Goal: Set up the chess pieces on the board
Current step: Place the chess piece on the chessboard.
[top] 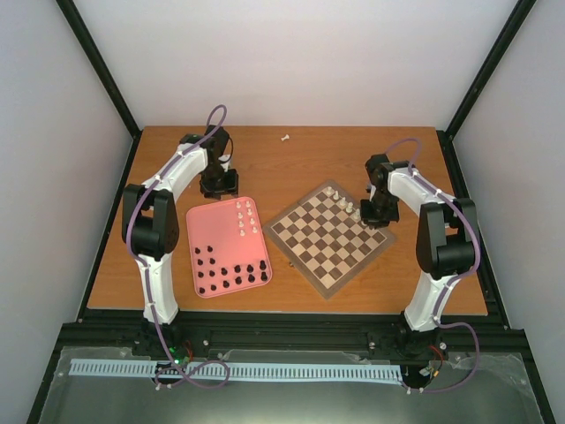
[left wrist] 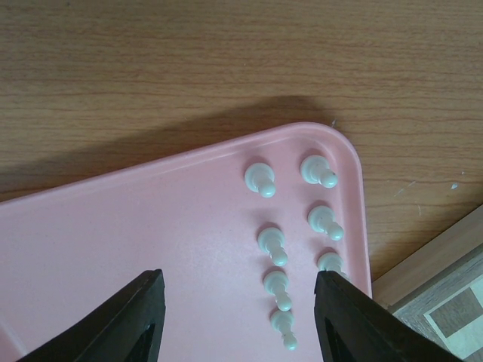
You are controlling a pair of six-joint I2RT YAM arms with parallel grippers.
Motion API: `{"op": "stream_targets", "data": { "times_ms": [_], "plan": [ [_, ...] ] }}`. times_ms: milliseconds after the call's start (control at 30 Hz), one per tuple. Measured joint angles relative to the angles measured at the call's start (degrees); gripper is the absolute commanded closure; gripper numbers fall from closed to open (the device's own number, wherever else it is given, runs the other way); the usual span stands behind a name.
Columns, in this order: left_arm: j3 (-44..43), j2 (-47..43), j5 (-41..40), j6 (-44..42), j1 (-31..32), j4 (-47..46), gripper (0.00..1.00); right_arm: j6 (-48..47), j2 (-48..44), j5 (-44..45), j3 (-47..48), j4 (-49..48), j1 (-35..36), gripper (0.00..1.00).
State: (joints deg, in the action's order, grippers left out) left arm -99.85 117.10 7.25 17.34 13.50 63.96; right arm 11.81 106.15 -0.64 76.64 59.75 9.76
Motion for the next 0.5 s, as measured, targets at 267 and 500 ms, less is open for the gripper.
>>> {"op": "stream_targets", "data": {
  "times_ms": [267,500],
  "plan": [
    [0.0,0.0,0.0,0.0,0.0,0.0,0.43,0.0,0.4,0.0,-0.4,-0.3,0.0,0.86],
    [0.0,0.0,0.0,0.0,0.0,0.0,0.43,0.0,0.8,0.3,-1.2,-0.9,0.0,0.84]
  ]
}}
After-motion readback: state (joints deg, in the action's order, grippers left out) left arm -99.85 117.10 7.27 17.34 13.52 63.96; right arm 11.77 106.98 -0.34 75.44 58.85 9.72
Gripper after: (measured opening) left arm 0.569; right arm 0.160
